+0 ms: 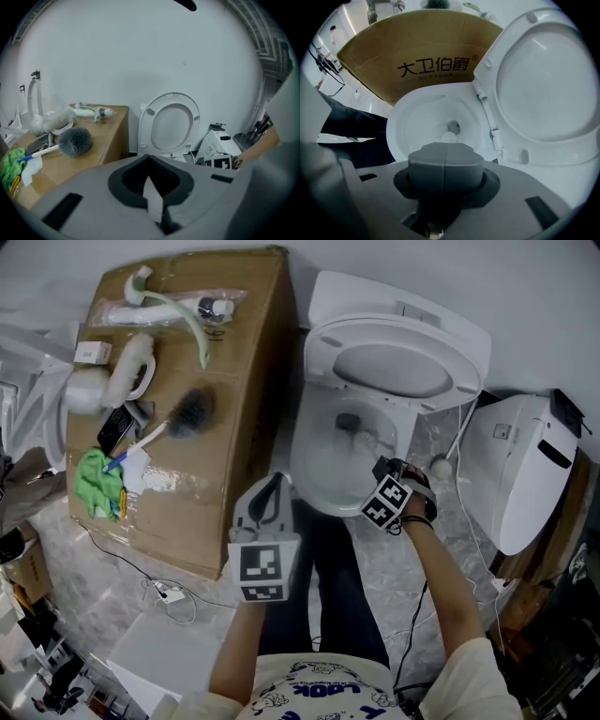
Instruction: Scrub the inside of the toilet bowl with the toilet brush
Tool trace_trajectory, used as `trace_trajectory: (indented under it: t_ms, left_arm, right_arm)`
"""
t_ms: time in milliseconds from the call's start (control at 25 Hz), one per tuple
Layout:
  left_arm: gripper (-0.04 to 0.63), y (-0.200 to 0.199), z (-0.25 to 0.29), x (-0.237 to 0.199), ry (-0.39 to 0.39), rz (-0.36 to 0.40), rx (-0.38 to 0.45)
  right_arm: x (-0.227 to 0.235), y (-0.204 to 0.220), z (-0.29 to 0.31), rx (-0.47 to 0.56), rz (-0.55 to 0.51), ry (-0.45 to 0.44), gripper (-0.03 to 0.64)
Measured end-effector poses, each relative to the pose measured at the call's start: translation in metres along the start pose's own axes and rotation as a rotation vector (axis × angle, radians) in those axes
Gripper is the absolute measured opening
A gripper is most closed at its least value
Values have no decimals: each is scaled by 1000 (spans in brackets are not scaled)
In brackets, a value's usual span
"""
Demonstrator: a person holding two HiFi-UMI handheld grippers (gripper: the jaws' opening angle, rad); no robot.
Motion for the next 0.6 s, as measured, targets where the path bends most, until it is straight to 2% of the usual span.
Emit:
trace_trajectory:
  t_ms: [160,320,440,600]
  left_arm:
    - [2,1,0,0,2,-6,-1]
    - [2,1,-1,0,1,-8,1]
    - [2,1,0,0,-3,-9,1]
    - [2,5,-1,1,-5,-10,-4]
  right_arm:
    - [-22,-2,-3,15,35,-137,161]
    - [-36,-9,-11,61,122,-242,161]
    - [-39,-19,-12,116,232,-273,161]
    - [-34,-31,-4,167,357,-252,161]
Point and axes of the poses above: the fingertips, and each gripper's own axes: z forward along the fingers, x to its right, y out of its underside, the point moved 7 cm from there along -z, backward along the fingers, and after that the axes turned 4 degrees about -y, right-handed, at the moved point
